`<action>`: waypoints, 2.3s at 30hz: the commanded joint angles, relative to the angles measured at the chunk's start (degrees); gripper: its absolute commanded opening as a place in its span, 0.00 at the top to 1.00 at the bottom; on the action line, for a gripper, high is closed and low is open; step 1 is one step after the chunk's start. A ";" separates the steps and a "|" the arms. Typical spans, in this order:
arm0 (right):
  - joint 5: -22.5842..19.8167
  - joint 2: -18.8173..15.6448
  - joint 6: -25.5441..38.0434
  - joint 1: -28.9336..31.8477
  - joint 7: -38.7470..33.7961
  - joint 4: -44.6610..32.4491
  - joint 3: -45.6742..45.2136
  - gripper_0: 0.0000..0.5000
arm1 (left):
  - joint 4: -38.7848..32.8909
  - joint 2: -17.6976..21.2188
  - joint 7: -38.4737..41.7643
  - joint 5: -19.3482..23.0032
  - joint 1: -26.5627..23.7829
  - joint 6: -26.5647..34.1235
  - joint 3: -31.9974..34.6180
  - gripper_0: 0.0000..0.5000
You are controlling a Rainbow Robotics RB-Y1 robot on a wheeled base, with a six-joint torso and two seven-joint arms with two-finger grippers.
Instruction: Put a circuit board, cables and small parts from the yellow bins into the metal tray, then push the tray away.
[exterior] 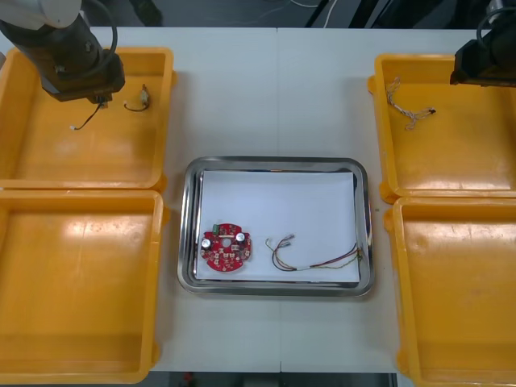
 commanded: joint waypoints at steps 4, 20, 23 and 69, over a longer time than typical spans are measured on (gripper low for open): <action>1.50 2.61 -6.35 -3.02 -2.27 4.25 0.42 0.00 | -12.77 2.59 4.45 1.57 4.23 6.18 1.49 1.00; 2.46 4.63 -12.68 -0.21 -2.80 7.07 2.09 0.00 | -31.31 -6.28 14.03 -1.33 9.68 15.41 1.49 1.00; 2.11 4.63 -15.05 1.46 -2.62 7.15 3.14 0.00 | -32.81 -8.83 15.08 -1.86 9.68 16.17 1.32 1.00; 1.32 6.21 -24.81 8.23 -3.76 7.07 6.57 0.00 | -27.36 -12.26 30.81 -6.25 13.11 -2.43 -27.16 1.00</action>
